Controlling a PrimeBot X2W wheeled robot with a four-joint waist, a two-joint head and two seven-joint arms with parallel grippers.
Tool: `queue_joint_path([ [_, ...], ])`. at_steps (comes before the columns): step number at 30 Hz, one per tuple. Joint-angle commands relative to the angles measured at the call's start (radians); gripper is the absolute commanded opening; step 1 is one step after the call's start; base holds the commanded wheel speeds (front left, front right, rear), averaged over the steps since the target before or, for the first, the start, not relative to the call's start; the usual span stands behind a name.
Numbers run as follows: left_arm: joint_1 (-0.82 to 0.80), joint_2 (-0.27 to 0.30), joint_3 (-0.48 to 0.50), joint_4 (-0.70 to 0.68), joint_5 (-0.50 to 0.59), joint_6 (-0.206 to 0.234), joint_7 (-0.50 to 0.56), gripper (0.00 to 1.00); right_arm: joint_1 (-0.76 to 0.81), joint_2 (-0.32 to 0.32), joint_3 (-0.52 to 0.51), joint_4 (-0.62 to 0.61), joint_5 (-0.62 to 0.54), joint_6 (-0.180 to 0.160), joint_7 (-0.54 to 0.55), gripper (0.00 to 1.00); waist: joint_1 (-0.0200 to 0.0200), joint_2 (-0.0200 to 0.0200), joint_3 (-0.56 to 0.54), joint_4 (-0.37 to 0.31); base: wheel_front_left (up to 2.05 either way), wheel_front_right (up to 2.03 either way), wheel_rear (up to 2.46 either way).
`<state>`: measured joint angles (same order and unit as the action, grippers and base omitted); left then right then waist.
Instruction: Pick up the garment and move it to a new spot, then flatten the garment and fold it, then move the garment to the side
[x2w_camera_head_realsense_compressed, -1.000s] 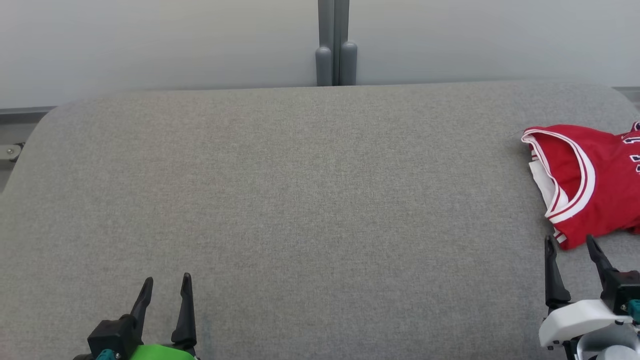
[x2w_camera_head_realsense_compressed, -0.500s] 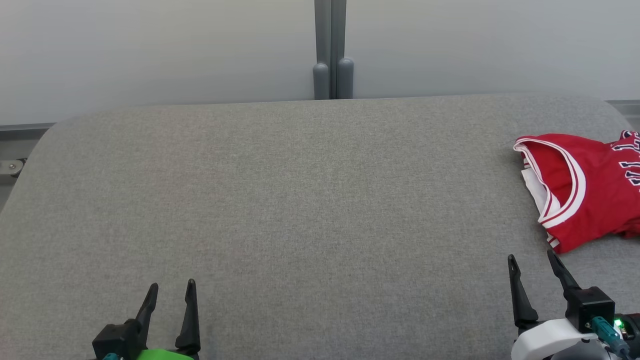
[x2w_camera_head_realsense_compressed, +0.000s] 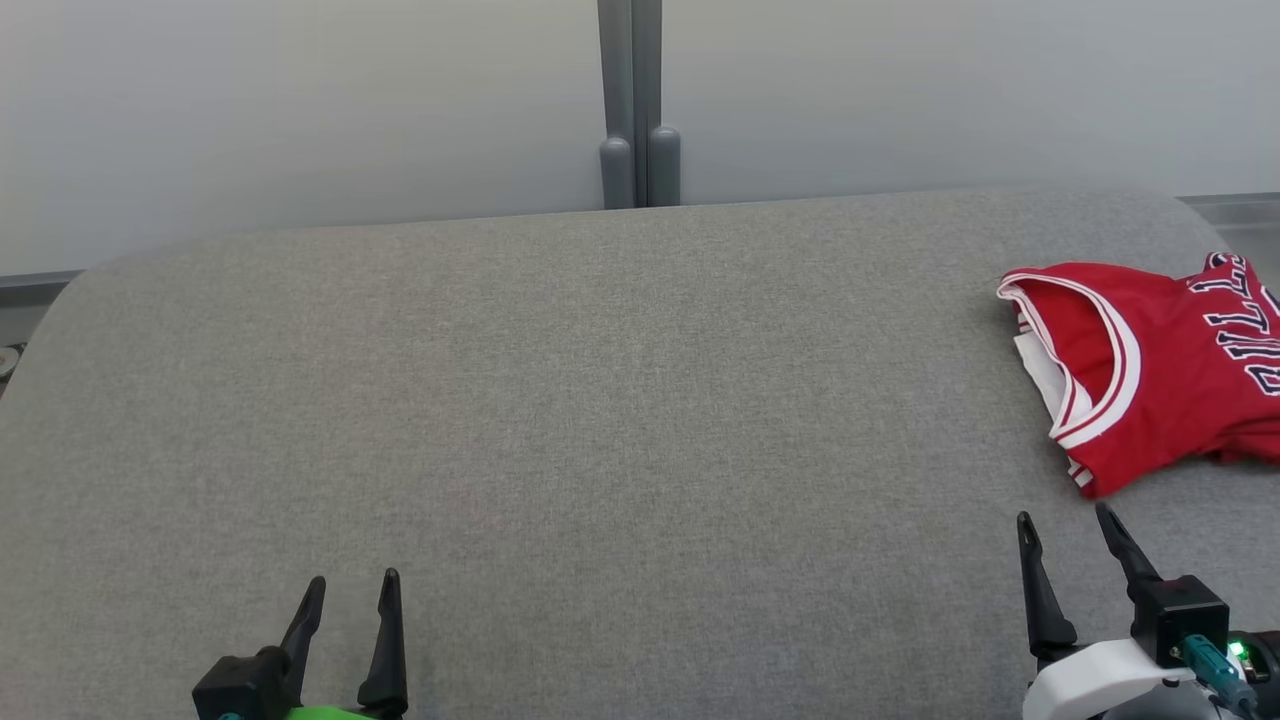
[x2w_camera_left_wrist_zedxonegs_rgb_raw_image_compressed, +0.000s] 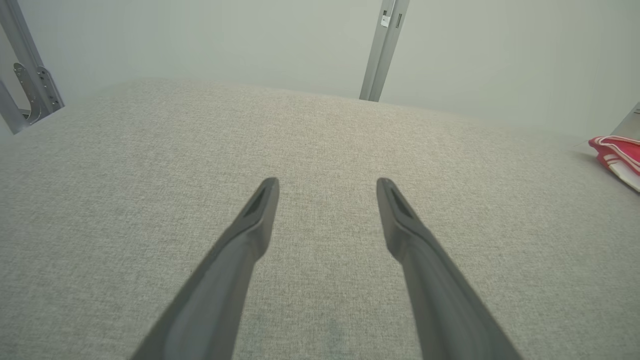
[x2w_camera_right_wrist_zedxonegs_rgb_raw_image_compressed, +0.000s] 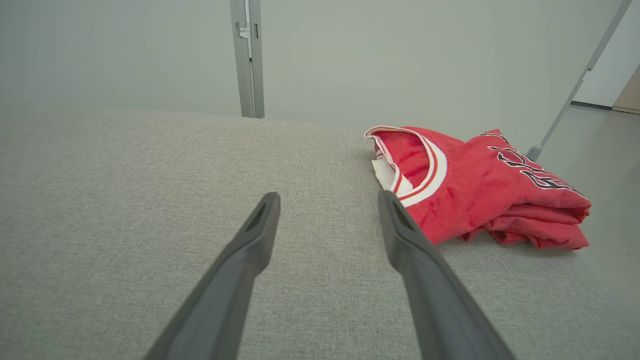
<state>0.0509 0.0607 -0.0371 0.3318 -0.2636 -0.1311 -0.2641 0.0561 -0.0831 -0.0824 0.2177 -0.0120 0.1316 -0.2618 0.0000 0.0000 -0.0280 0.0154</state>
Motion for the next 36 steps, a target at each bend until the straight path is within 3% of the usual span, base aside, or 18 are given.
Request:
queue_joint_path([
  [1, 0.003, 0.005, -0.002, 0.003, -0.009, 0.001, 0.000, 1.00, 0.005, 0.000, -0.004, 0.001, -0.005, -0.002, -0.004, 1.00, 0.0000, 0.0000, 0.001, -0.002, 0.00, 0.00, 0.00],
  [13, -0.001, 0.004, -0.005, 0.007, -0.009, 0.001, 0.000, 1.00, -0.010, 0.021, -0.050, 0.019, 0.000, -0.002, -0.004, 1.00, 0.0000, 0.0000, 0.006, -0.014, 0.00, 0.00, 0.00],
  [36, -0.006, -0.001, -0.006, 0.006, -0.001, 0.000, 0.000, 1.00, -0.010, 0.022, -0.041, 0.019, -0.010, 0.000, -0.001, 1.00, 0.0000, 0.0000, 0.005, -0.006, 0.00, 0.00, 0.00],
])
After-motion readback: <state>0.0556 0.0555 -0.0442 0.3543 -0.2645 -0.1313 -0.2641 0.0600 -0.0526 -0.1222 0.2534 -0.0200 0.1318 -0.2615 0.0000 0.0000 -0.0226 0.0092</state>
